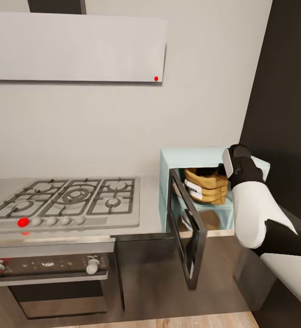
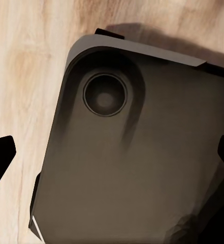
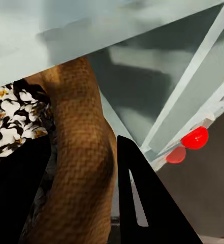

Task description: In the kitchen, take the popcorn bag from the countertop, put it into the microwave, and heat it until the popcorn is cooked so the cooked popcorn ends up inside the bag.

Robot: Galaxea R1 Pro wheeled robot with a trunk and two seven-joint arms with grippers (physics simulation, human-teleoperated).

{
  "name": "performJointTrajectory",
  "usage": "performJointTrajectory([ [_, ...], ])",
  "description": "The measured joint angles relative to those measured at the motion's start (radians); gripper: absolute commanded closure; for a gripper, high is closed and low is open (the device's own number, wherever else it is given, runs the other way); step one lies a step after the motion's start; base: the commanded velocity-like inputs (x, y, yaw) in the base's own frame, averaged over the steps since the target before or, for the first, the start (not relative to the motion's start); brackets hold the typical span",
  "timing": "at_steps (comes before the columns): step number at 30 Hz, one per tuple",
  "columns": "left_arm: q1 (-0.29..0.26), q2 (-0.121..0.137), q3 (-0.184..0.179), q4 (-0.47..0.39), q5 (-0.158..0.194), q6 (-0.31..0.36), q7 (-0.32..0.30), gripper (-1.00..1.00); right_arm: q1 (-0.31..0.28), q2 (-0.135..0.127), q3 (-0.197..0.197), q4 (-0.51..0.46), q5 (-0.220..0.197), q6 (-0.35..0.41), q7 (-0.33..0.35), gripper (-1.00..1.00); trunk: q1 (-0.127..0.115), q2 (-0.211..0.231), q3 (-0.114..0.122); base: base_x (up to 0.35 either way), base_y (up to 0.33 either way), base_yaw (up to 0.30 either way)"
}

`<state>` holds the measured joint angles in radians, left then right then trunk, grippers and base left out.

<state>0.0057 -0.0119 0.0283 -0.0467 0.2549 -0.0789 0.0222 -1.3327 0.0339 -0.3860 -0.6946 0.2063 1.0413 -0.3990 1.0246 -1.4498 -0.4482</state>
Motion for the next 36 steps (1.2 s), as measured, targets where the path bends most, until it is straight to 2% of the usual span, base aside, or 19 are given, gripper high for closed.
performJointTrajectory([
  [13,0.0,0.0,0.001,0.0,0.0,0.0,0.0,-1.0,0.0,0.0,0.0,0.0,0.002,0.001,0.0,1.0,0.0,0.0,0.0,0.03,0.0,0.0],
  [14,0.0,0.0,0.001,0.0,0.0,0.0,0.0,-1.0,0.0,0.001,0.0,0.0,0.003,0.002,0.001,-1.0,0.0,0.0,0.0,0.0,0.0,0.0],
  [22,0.0,0.0,0.001,0.0,0.0,0.0,0.0,-1.0,0.001,0.002,0.001,-0.002,0.01,0.003,0.005,-1.0,0.0,0.0,0.0,0.0,0.0,0.0],
  [36,0.0,0.0,0.0,0.0,0.0,0.0,0.0,-1.0,0.001,0.001,0.003,-0.014,-0.001,0.002,0.006,-1.0,0.001,0.0,0.0,-0.022,0.0,0.0],
])
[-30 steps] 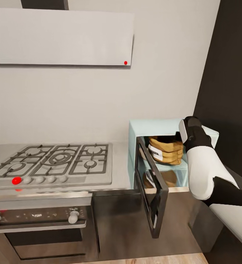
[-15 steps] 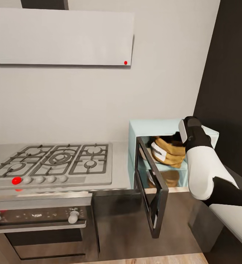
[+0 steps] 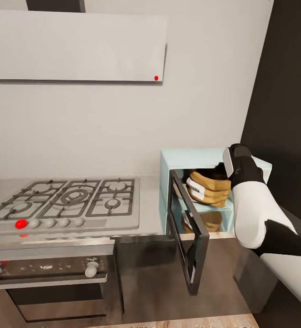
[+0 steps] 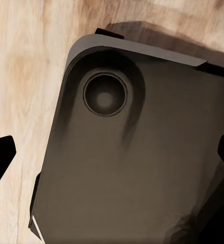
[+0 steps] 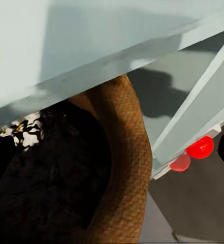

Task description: In the kitchen, take the popcorn bag from the countertop, put it into the microwave, and heat it until the popcorn is cooked so the cooked popcorn ends up inside the bag.

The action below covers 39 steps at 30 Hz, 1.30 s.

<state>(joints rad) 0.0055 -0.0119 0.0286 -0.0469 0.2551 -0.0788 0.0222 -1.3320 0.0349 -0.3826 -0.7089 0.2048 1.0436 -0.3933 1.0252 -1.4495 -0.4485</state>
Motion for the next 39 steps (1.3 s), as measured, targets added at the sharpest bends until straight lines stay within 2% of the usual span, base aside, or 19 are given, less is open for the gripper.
performJointTrajectory([
  [14,0.0,-0.002,0.001,0.001,-0.001,-0.002,0.0,-1.0,0.0,0.001,-0.004,-0.006,0.0,0.0,0.003,-1.0,0.0,0.0,0.0,-0.335,0.0,0.0],
  [17,0.0,-0.002,0.001,0.001,-0.002,-0.002,0.0,-1.0,0.0,0.009,-0.007,-0.053,-0.002,0.0,0.007,-1.0,0.0,0.0,0.0,-0.346,0.0,0.0],
  [21,0.0,0.0,0.001,0.001,-0.002,-0.002,0.0,-1.0,0.001,0.015,-0.007,-0.066,-0.002,0.0,0.008,-1.0,0.0,0.0,0.0,-0.279,0.0,0.0],
  [22,0.0,0.0,0.001,0.001,-0.002,-0.002,0.0,-1.0,0.055,0.015,-0.004,-0.062,-0.005,-0.001,0.025,-1.0,0.0,0.0,0.0,-0.03,0.0,0.0],
  [23,0.0,0.0,0.001,0.001,-0.002,-0.001,0.0,-1.0,0.145,0.017,0.001,-0.06,-0.004,0.0,0.082,-1.0,0.0,0.0,0.0,-0.019,0.0,0.0],
  [24,0.0,0.0,0.001,0.001,-0.002,-0.002,0.0,-1.0,0.171,0.017,0.002,-0.059,-0.002,0.0,0.111,-1.0,0.0,0.0,0.0,-0.01,0.0,0.0],
  [26,0.0,0.0,0.001,0.001,-0.002,-0.002,0.0,-1.0,0.206,0.017,0.004,-0.06,0.001,-0.041,0.198,-1.0,0.0,0.0,0.0,-0.005,0.0,0.0],
  [28,0.0,0.0,0.001,0.001,-0.002,-0.002,0.0,-1.0,0.223,0.014,0.004,-0.06,0.005,-0.125,0.304,-1.0,0.0,0.0,0.0,-0.002,0.0,0.0],
  [30,0.0,0.0,0.001,0.001,-0.002,-0.002,0.0,-1.0,0.255,0.01,0.002,-0.06,0.011,-0.252,0.424,-1.0,0.0,0.0,0.0,0.0,0.0,0.0],
  [31,0.0,0.0,0.001,0.001,-0.002,-0.002,0.0,-1.0,0.28,0.01,0.003,-0.06,0.01,-0.314,0.459,-1.0,0.0,0.0,0.0,0.0,0.0,0.0],
  [35,0.0,0.0,0.001,0.001,-0.002,-0.002,0.0,-1.0,0.331,0.009,-0.003,-0.059,0.002,-0.49,0.497,-1.0,0.0,0.0,0.0,0.0,0.0,0.0],
  [39,0.0,0.0,0.001,0.001,-0.002,-0.002,0.0,-1.0,0.346,0.003,-0.007,-0.058,-0.002,-0.551,0.504,-1.0,0.0,0.0,0.0,0.0,0.0,0.0],
])
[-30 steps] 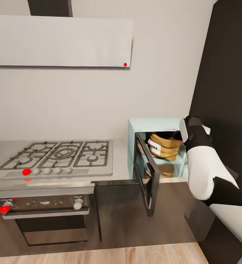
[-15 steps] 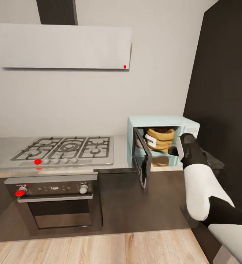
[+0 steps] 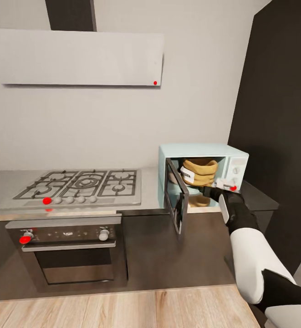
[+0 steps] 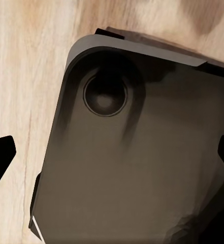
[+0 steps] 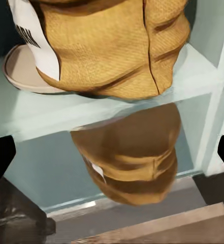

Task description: In the kitchen, take the popcorn bag from the countertop, put it into the microwave, and heat it until the popcorn is cooked so the cooked popcorn ends up inside the bag.

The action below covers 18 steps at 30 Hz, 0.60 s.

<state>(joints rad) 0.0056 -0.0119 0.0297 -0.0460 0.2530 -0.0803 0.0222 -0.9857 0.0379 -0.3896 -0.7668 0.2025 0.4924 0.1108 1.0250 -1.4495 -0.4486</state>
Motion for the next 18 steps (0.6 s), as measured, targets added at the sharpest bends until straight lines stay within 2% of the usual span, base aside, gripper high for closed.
performJointTrajectory([
  [3,0.0,0.0,0.0,-0.001,0.0,0.0,0.0,-1.0,0.028,-0.001,0.0,0.0,0.0,-0.004,-0.001,-1.0,0.0,0.0,0.0,0.0,0.0,0.0],
  [7,0.0,0.0,-0.001,-0.001,0.0,0.0,0.001,-1.0,0.033,0.001,0.001,0.001,-0.002,-0.033,0.0,-1.0,0.0,0.0,0.0,0.077,0.0,0.0],
  [12,0.0,0.0,-0.001,-0.001,0.0,0.001,-0.001,-1.0,0.034,0.006,0.002,0.032,-0.002,-0.092,0.001,-1.0,-0.001,0.0,0.0,0.293,0.0,0.0],
  [18,0.0,0.0,-0.001,-0.001,0.001,0.001,-0.001,-1.0,0.034,0.01,0.002,0.044,-0.001,-0.101,0.001,-1.0,-0.001,0.0,0.0,0.312,0.0,0.0],
])
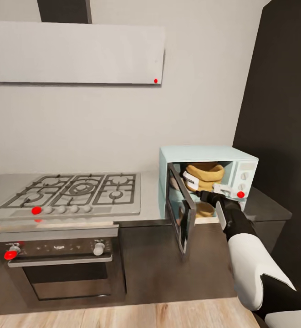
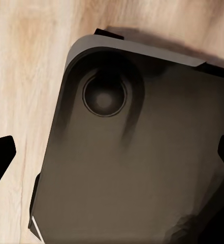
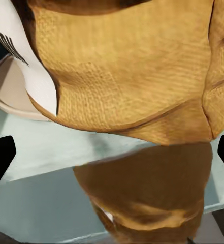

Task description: In the kitchen, take the popcorn bag from the countertop, put it into the microwave, and heat it until the popcorn is cooked so the cooked popcorn ends up inside the bag.

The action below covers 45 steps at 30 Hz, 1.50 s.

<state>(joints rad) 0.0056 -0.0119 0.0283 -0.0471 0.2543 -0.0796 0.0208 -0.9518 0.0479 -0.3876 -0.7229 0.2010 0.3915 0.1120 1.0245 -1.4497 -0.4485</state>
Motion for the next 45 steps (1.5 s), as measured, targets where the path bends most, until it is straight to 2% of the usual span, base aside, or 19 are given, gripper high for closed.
performJointTrajectory([
  [27,0.0,0.0,0.001,0.0,0.0,-0.001,0.0,-1.0,0.0,-0.002,0.0,0.001,0.001,-0.016,0.003,-1.0,0.001,0.0,0.0,0.149,0.0,0.0],
  [45,0.0,-0.001,0.003,0.0,0.0,-0.001,-0.001,-1.0,0.0,-0.006,0.0,0.0,0.014,-0.009,0.0,-1.0,0.001,0.0,0.0,-0.321,0.0,0.0],
])
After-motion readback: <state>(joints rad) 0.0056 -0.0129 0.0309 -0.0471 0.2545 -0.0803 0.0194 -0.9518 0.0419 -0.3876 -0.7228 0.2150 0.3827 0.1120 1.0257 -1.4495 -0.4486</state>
